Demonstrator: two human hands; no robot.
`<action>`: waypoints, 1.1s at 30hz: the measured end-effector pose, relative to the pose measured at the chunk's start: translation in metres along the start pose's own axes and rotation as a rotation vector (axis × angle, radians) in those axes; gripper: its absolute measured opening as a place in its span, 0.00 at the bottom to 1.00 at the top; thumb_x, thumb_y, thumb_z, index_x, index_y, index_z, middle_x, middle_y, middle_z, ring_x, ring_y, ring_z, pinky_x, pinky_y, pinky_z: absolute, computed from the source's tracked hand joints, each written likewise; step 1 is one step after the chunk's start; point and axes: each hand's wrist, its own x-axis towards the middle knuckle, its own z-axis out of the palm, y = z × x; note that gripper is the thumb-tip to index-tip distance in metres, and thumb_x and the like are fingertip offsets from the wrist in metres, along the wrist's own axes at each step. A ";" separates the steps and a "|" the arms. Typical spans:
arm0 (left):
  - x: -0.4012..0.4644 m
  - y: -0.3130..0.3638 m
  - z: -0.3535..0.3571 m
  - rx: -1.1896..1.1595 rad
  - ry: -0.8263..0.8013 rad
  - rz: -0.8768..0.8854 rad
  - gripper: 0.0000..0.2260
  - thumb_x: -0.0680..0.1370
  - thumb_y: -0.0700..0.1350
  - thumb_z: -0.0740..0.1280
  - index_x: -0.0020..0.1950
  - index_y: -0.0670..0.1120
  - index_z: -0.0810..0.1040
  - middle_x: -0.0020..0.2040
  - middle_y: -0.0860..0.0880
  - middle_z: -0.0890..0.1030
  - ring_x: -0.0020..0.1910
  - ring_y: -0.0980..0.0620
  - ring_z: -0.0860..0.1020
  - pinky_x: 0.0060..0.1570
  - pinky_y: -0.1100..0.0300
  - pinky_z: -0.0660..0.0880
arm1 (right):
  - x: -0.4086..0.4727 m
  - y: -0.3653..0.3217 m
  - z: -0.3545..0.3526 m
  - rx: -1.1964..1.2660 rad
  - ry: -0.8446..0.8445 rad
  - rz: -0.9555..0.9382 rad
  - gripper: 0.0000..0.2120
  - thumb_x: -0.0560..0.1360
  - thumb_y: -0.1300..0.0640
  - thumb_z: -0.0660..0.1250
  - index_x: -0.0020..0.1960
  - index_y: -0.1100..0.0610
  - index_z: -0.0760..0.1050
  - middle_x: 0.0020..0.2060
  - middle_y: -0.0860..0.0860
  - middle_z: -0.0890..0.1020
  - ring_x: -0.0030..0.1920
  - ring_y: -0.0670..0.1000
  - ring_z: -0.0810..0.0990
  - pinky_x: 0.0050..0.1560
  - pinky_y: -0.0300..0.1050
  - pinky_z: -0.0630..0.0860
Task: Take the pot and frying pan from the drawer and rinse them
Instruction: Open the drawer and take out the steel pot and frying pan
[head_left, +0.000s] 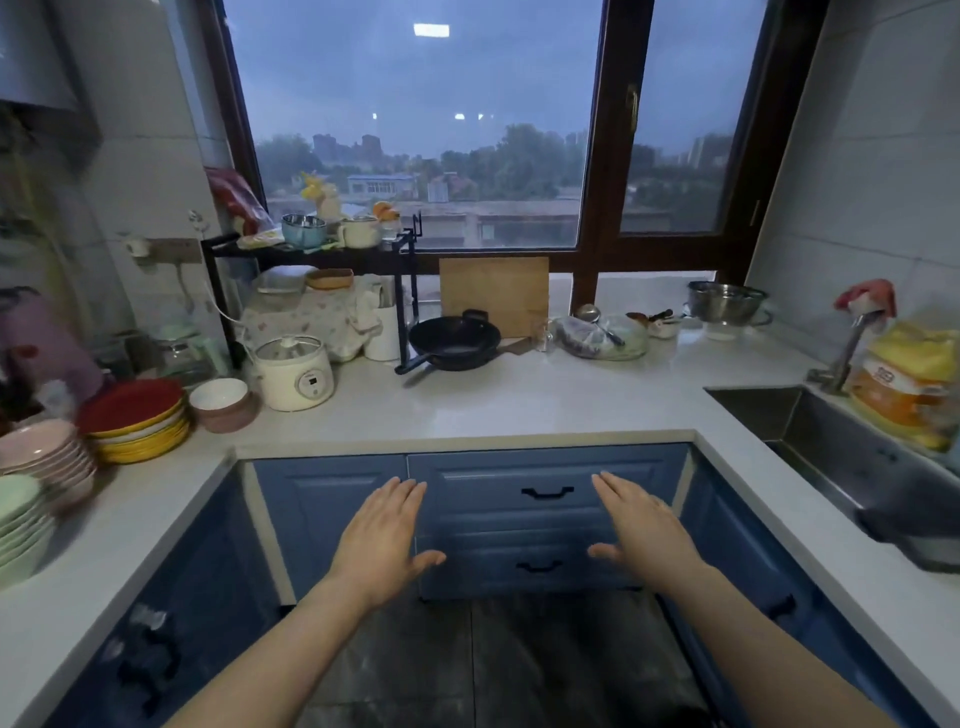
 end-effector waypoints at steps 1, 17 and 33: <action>0.019 -0.005 0.005 0.003 -0.004 0.001 0.41 0.75 0.66 0.61 0.79 0.48 0.48 0.79 0.50 0.52 0.78 0.51 0.48 0.75 0.58 0.44 | 0.018 0.003 0.004 0.005 -0.001 0.000 0.44 0.75 0.43 0.68 0.80 0.53 0.46 0.79 0.48 0.51 0.78 0.49 0.51 0.77 0.51 0.55; 0.255 -0.028 0.137 0.015 -0.178 -0.043 0.40 0.76 0.66 0.59 0.79 0.46 0.49 0.79 0.49 0.53 0.78 0.51 0.48 0.75 0.57 0.45 | 0.272 0.103 0.100 0.012 -0.210 -0.018 0.44 0.76 0.41 0.67 0.80 0.54 0.44 0.79 0.48 0.50 0.78 0.49 0.51 0.77 0.49 0.55; 0.376 -0.046 0.290 0.072 -0.323 -0.113 0.38 0.71 0.70 0.55 0.69 0.43 0.74 0.66 0.47 0.76 0.66 0.47 0.75 0.63 0.51 0.71 | 0.444 0.167 0.280 0.092 -0.514 -0.028 0.40 0.73 0.43 0.70 0.77 0.54 0.55 0.73 0.54 0.65 0.70 0.56 0.68 0.67 0.51 0.68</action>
